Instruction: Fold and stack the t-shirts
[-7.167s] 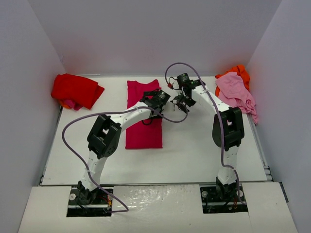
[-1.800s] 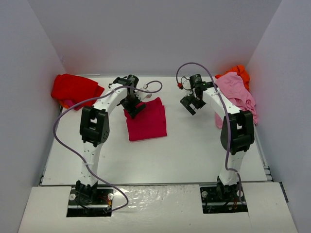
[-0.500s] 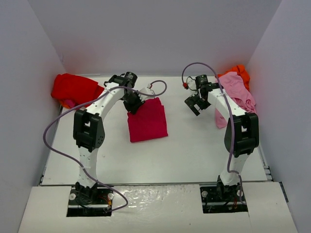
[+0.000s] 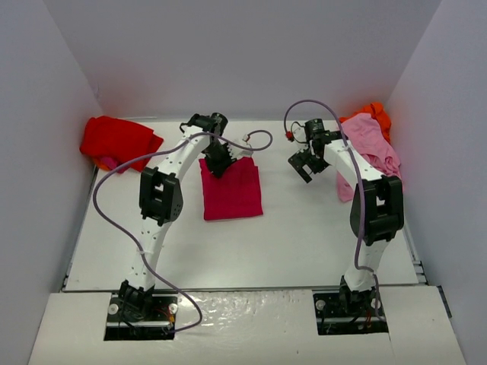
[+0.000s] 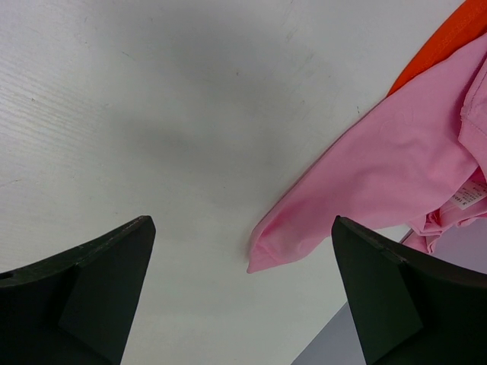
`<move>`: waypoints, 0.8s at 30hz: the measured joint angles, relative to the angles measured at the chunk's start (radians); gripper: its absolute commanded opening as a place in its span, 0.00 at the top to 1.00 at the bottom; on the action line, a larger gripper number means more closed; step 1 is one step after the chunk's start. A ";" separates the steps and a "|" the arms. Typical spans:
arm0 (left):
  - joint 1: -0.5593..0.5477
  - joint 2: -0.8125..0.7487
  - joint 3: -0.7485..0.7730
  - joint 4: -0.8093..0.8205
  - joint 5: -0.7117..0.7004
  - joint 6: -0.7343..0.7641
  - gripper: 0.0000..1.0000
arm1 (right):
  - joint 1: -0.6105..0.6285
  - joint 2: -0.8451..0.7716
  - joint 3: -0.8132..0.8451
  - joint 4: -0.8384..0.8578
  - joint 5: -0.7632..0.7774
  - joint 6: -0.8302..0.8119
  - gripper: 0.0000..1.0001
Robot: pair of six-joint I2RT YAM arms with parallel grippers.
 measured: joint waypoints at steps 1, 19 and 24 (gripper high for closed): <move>0.002 0.021 0.019 -0.001 0.000 0.000 0.45 | 0.000 0.000 0.000 0.000 0.000 0.000 0.00; 0.125 -0.115 -0.154 0.367 -0.192 -0.355 0.16 | -0.004 0.003 0.000 0.006 0.000 0.000 0.00; 0.127 -0.233 -0.157 0.323 -0.109 -0.417 0.16 | -0.013 0.002 0.000 0.009 -0.001 -0.002 0.00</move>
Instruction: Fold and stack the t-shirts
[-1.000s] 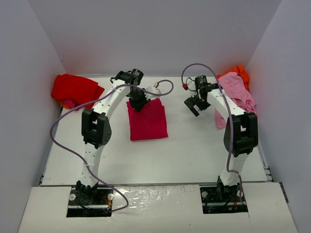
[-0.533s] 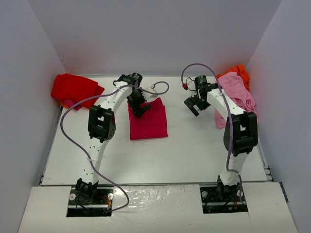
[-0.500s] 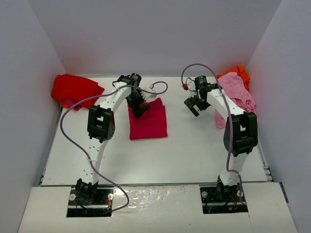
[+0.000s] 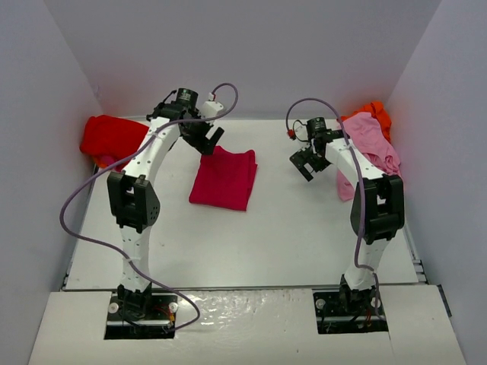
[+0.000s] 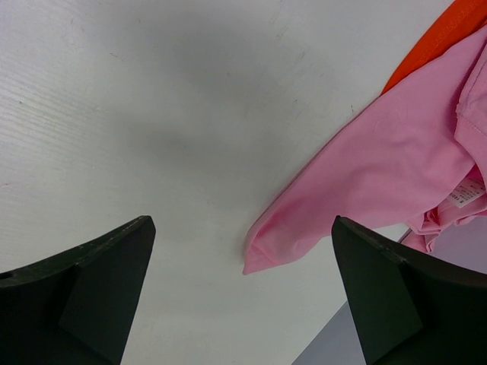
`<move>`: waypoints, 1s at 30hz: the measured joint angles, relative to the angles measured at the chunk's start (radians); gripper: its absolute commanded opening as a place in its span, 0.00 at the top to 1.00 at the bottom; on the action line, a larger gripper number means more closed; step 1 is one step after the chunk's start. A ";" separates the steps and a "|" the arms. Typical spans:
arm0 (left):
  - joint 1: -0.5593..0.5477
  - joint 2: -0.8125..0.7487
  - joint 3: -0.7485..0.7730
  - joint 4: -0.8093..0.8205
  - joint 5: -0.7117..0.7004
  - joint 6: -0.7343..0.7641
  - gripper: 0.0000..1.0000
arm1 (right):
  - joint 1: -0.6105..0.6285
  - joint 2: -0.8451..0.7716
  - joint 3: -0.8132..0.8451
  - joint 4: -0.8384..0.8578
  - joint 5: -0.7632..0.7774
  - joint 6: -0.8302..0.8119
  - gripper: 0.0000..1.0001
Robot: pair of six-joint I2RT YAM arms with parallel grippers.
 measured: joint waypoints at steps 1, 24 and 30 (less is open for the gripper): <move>-0.001 -0.014 0.001 -0.018 0.026 -0.006 0.16 | -0.001 0.000 0.000 0.000 0.000 0.000 0.00; 0.151 0.149 -0.082 -0.201 0.322 -0.109 0.15 | -0.023 -0.019 -0.017 0.008 -0.004 -0.005 0.00; 0.136 0.198 -0.017 -0.255 0.371 -0.103 0.14 | -0.023 -0.019 -0.017 0.008 -0.010 -0.005 0.00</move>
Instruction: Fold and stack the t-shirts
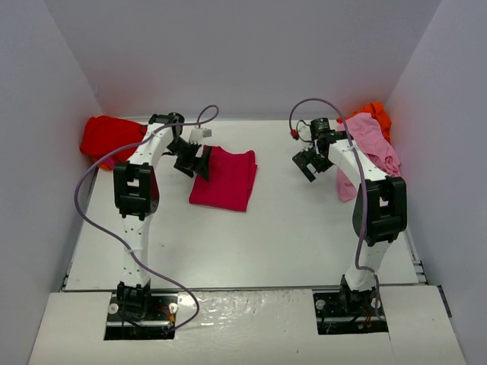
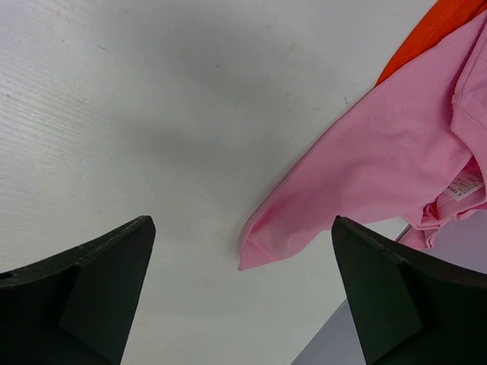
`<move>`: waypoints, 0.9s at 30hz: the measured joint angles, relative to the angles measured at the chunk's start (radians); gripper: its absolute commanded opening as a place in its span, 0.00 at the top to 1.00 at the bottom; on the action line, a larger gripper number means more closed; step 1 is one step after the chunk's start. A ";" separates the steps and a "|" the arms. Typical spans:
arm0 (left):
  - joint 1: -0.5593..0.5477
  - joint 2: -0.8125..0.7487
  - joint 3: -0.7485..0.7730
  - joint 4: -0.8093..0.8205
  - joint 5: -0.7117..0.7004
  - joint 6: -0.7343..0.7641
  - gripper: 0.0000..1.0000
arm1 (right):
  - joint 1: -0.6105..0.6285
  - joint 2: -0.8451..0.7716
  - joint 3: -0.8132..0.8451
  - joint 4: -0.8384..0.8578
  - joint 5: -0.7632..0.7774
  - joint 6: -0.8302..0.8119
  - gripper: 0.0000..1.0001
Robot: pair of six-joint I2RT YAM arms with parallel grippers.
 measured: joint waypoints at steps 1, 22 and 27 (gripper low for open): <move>-0.002 0.014 0.008 -0.006 0.009 0.000 0.14 | 0.000 0.000 0.000 0.000 0.000 0.000 0.00; 0.004 0.209 0.200 -0.173 0.134 0.016 0.14 | 0.000 -0.006 -0.012 0.002 -0.024 0.006 0.00; -0.015 0.282 0.309 -0.229 0.209 0.049 0.18 | 0.000 -0.006 -0.012 0.002 -0.045 0.012 0.00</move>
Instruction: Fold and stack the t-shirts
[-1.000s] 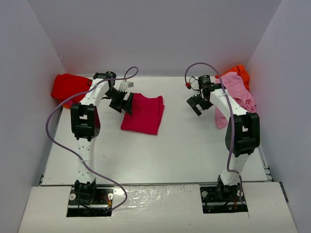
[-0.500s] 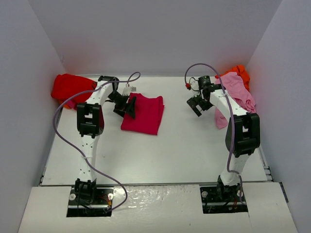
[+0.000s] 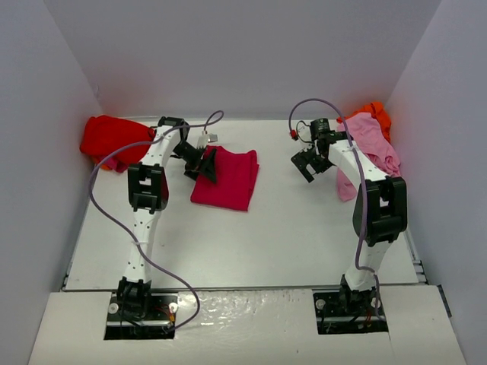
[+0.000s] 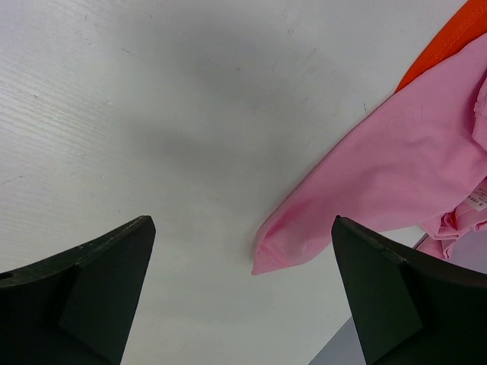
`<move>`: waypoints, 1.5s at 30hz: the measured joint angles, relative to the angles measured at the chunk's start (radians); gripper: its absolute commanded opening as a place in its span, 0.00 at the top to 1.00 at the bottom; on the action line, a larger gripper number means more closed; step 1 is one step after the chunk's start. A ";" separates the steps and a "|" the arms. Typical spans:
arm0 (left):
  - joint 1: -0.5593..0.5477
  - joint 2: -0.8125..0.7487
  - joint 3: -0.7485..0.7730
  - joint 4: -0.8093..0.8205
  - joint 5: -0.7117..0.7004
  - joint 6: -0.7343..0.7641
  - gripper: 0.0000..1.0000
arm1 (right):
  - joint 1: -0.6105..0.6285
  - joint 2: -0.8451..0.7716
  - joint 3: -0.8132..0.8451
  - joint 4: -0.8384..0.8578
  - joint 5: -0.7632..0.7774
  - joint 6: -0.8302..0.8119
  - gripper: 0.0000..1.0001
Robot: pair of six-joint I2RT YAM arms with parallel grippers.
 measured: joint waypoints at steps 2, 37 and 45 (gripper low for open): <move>-0.011 0.006 0.006 -0.004 0.021 0.005 0.26 | 0.000 0.000 0.000 0.000 -0.006 0.005 0.00; 0.118 -0.111 0.040 0.233 -0.875 0.058 1.00 | 0.000 -0.005 -0.006 0.002 -0.083 0.020 0.00; 0.383 -0.101 0.268 0.273 -0.986 0.087 1.00 | 0.000 -0.048 -0.037 0.003 -0.087 0.020 0.00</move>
